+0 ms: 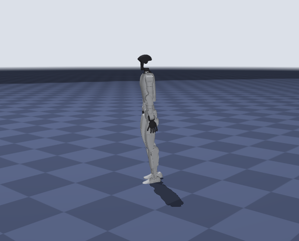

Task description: Upper body actions

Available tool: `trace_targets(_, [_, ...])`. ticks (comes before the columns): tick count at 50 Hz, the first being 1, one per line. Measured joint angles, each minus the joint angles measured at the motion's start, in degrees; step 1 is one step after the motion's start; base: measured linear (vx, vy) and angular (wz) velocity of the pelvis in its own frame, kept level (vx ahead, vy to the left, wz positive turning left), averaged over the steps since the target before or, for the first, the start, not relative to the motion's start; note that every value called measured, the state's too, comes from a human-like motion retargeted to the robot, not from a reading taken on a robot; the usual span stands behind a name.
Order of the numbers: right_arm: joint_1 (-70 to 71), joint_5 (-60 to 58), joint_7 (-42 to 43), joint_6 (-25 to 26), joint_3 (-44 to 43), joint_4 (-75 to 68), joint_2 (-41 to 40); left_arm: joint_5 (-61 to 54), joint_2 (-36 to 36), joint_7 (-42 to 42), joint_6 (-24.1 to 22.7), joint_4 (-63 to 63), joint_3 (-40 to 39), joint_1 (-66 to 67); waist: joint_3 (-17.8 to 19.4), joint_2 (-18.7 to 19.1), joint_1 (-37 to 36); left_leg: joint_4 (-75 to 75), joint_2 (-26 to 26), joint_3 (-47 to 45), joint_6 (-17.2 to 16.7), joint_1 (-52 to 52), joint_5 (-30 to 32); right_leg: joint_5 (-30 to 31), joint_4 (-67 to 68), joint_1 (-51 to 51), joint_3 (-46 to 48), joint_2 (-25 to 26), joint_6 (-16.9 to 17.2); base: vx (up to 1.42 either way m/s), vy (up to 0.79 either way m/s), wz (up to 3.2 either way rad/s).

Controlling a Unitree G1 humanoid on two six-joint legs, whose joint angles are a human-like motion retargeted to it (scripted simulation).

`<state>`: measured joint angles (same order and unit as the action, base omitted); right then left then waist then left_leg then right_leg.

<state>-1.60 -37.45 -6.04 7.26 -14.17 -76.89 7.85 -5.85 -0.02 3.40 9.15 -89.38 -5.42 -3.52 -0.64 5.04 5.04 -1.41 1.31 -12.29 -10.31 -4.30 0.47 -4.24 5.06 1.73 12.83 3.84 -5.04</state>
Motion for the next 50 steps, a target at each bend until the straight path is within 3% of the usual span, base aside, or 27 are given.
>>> trace_targets(12, [1.27,1.13,0.85,1.12,-3.25,-1.99,2.77,-1.99,-1.11,1.56,-1.29,1.91,0.71,-0.98,4.80,-0.42,-6.11,-3.50,-0.44,1.45,-1.90,-5.38,3.47,4.19,-8.54,-2.62,12.62,-1.49,-2.54,-0.16,-0.08,0.92])
trace_targets(15, [1.36,1.37,1.21,1.86,-4.04,-2.58,3.25,-1.71,-1.31,3.15,-1.57,0.61,1.00,-0.94,5.20,-0.73,-7.16,-3.99,-3.02,-8.48,-0.03,-5.40,3.40,4.20,-9.05,-2.66,15.34,-2.53,-2.61,-0.19,-0.04,1.06])
trace_targets(21, [0.27,2.59,2.78,2.96,-5.76,-3.79,2.72,-1.29,-1.12,4.01,-1.70,-1.45,0.88,0.31,2.52,-1.96,-3.49,-4.99,-8.16,-35.50,4.06,-1.74,5.08,2.44,-9.49,-2.70,27.46,-5.65,-1.26,-0.18,-0.05,1.83])
trace_targets(28, [-1.63,2.95,2.41,3.21,-6.50,-5.70,1.31,-1.30,-0.35,4.46,-1.66,-2.09,0.33,1.13,-0.86,-4.80,-2.16,-7.16,-8.62,-50.37,9.97,4.17,5.50,0.37,-9.49,-3.97,40.26,-8.76,1.26,-0.17,0.00,1.65])
trace_targets(30, [-1.83,2.34,2.25,3.33,-6.44,-6.21,1.12,-1.35,-0.31,4.54,-1.82,-2.04,-0.14,1.45,-1.79,-5.01,-2.37,-7.09,-8.08,-50.32,10.37,5.11,6.01,-0.04,-9.46,-4.38,42.99,-8.82,1.98,-0.13,0.09,1.15])
trace_targets(33, [-2.07,1.57,1.68,3.07,-6.52,-6.21,0.95,-1.30,-0.34,4.71,-2.08,-2.20,-0.67,1.91,-2.67,-3.74,-3.84,-4.56,-6.88,-45.65,6.70,5.39,5.39,-0.75,-9.35,-5.21,45.90,-6.91,2.78,-0.14,0.18,0.77])
trace_targets(35, [-2.06,1.13,1.28,2.80,-6.66,-6.00,1.22,-1.26,-0.54,4.64,-2.17,-2.58,-1.01,2.15,-2.99,-3.12,-5.18,-1.02,-4.52,-44.71,8.49,5.45,4.96,-0.92,-9.43,-6.14,47.14,-6.00,3.33,-0.14,0.27,0.49])
trace_targets(45, [-0.76,1.64,0.40,0.86,-5.71,-3.04,1.10,-2.92,-0.12,4.44,-1.91,-3.18,-4.13,2.67,-3.27,-4.36,-8.16,1.28,-1.07,-39.40,10.43,5.03,3.00,-1.02,-7.70,-9.73,52.51,-7.53,5.61,-0.14,0.21,0.43])
trace_targets(50, [-1.06,2.28,1.12,0.02,-4.51,-1.88,1.00,-3.86,-0.19,3.72,-1.84,-2.43,-4.17,2.20,-2.21,-3.71,-7.12,0.83,-1.31,-34.34,11.86,4.43,2.13,1.07,-4.34,-12.01,55.61,-8.37,4.05,-0.12,0.19,0.87])
